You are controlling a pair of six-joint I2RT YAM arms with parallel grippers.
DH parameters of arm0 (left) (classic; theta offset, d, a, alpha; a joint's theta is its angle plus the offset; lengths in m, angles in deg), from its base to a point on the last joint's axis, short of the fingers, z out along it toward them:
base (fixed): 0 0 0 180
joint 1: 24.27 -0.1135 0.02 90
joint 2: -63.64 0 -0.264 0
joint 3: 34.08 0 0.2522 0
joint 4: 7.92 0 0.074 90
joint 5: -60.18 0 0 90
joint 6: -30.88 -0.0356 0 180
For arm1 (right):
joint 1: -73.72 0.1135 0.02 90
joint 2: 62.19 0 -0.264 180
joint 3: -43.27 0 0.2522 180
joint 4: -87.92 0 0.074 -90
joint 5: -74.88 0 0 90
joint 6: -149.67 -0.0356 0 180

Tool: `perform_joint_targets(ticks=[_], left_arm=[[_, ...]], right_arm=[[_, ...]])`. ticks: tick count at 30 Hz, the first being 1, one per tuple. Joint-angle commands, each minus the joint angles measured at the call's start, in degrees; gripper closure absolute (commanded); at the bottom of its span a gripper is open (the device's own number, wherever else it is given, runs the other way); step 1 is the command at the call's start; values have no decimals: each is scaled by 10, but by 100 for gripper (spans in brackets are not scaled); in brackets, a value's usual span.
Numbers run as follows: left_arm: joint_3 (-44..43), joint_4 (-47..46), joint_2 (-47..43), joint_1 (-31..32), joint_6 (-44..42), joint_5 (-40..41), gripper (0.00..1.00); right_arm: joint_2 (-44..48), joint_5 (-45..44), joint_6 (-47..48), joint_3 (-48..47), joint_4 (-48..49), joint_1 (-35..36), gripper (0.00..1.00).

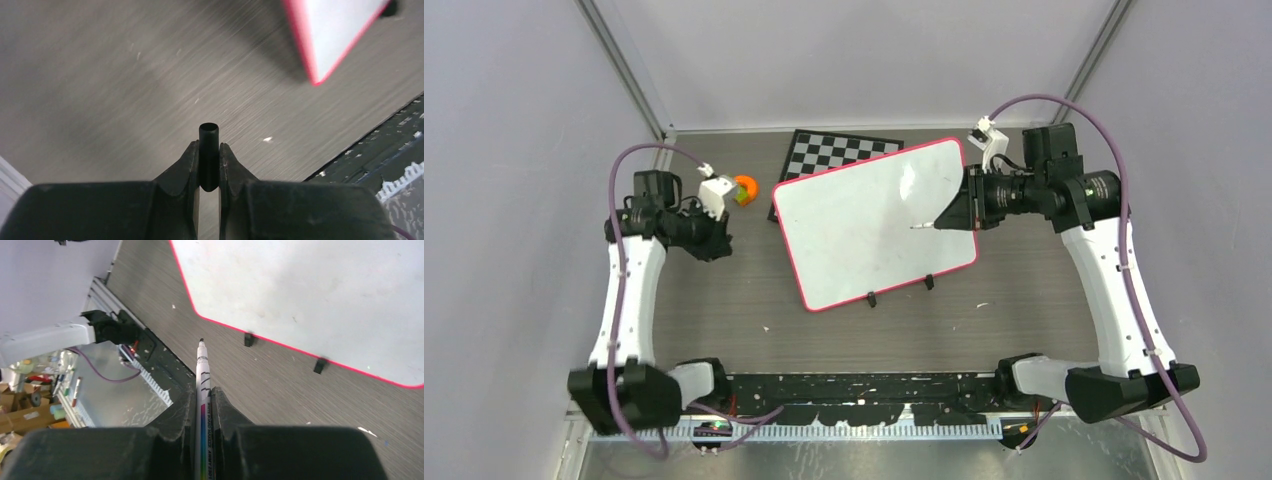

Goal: Write a sentence on the whiteboard
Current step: Place the pen cap at the center of the board.

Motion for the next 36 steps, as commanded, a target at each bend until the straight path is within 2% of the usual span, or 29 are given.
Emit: perform_joint_targets(ticks=[1,4,14,22,31,36], left_arm=[[41,20,91,-105,-93,40,100],[64,12,142,-135,-113,67,100],[136,-84,219,-136,-121,172,100],[157,-117,273,-135,-120,187,89],[181,-156,304,-136,-125,212,86],[200,-164,308,-136,-131,208,77]], right_arm=[[28,-67,-6,52,43,-1,100],[44,-67,-2,86,58,-2,100],[60,-45,0,116,71,-2,100],[69,-42,2,111,53,-2,100],[62,-11,-1,100,40,-1,100],[63,16,-10,119,59,1,100]])
